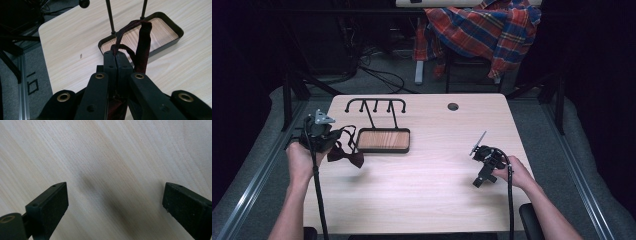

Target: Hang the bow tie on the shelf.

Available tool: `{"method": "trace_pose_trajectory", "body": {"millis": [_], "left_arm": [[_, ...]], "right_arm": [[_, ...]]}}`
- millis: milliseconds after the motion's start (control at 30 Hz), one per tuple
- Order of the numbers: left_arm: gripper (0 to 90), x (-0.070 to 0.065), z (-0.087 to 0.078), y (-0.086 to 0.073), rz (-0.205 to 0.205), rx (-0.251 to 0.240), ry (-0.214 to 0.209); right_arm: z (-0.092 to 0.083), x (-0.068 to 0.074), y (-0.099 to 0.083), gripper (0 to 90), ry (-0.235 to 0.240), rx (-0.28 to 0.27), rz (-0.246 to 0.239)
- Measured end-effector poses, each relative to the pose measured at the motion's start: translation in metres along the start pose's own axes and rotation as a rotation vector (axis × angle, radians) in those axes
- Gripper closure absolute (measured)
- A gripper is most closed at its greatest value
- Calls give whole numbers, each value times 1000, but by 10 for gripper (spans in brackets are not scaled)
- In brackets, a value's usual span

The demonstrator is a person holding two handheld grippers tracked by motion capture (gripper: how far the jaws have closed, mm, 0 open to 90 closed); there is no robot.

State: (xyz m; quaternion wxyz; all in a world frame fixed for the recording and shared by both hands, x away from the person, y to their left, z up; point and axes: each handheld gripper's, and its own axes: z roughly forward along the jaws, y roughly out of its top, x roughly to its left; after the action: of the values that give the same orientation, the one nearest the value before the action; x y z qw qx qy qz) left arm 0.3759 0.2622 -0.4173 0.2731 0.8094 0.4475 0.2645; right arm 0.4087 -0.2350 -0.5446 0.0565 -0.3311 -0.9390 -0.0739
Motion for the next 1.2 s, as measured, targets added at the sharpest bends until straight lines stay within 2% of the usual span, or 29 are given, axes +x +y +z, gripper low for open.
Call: {"method": "trace_pose_trajectory", "body": {"millis": [1200], "left_arm": [[886,12,6,31,1,-9,18]], "right_arm": [[0,0,0,64,4,4,-4]]}}
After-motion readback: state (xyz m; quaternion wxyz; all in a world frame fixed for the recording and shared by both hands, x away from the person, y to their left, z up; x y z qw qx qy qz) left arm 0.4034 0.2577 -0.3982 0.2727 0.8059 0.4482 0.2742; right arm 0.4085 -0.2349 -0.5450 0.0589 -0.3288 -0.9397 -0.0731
